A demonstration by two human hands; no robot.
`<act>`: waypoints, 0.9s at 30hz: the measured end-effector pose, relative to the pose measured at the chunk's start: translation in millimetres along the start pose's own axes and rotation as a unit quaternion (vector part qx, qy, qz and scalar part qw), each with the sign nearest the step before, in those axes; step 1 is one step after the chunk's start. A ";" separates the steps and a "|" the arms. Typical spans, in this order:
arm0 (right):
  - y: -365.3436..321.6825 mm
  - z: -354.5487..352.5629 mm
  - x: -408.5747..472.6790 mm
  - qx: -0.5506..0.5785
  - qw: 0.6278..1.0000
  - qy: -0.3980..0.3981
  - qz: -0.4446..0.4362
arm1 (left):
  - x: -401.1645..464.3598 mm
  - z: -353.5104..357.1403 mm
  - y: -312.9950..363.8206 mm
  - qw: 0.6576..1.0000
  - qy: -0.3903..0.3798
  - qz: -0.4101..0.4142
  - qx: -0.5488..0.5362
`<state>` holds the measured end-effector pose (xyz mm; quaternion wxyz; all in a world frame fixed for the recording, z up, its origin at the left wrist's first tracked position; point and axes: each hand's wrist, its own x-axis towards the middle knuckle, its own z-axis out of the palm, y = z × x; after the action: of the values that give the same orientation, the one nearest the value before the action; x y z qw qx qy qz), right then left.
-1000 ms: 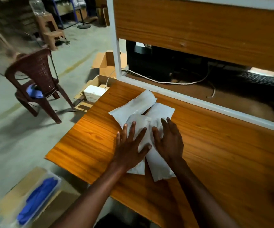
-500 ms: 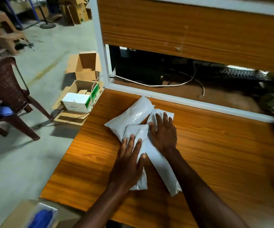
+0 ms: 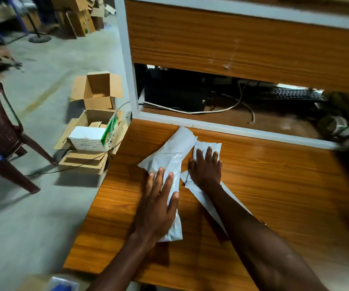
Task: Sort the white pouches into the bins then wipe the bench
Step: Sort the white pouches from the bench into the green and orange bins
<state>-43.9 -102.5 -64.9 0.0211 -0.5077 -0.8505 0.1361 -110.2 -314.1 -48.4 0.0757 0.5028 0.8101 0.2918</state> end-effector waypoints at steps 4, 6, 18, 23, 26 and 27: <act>4.0 -16.4 -7.2 0.038 0.999 0.037 0.003 | 5.7 -9.6 -0.5 1.000 -0.015 0.018 -0.006; 9.3 -26.5 -21.7 0.052 0.996 0.066 0.008 | 12.1 -13.2 1.6 0.999 -0.019 0.029 -0.007; 107.0 -76.8 -204.7 0.115 0.958 0.226 0.132 | -1.4 33.3 108.0 0.973 -0.092 0.192 -0.083; 173.0 -59.4 -282.8 0.138 0.934 0.245 0.219 | -35.5 76.7 170.7 0.951 -0.162 0.237 -0.115; 219.1 -53.7 -321.8 0.158 0.921 0.259 0.245 | -62.3 99.2 212.5 0.940 -0.174 0.276 -0.101; 237.3 -53.4 -335.2 0.160 0.916 0.268 0.251 | -73.0 107.3 228.8 0.937 -0.168 0.293 -0.089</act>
<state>331.0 -276.5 -39.3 0.2938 -0.7120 -0.6244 0.1299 146.0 -260.1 -23.1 0.1663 0.7505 0.5733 0.2836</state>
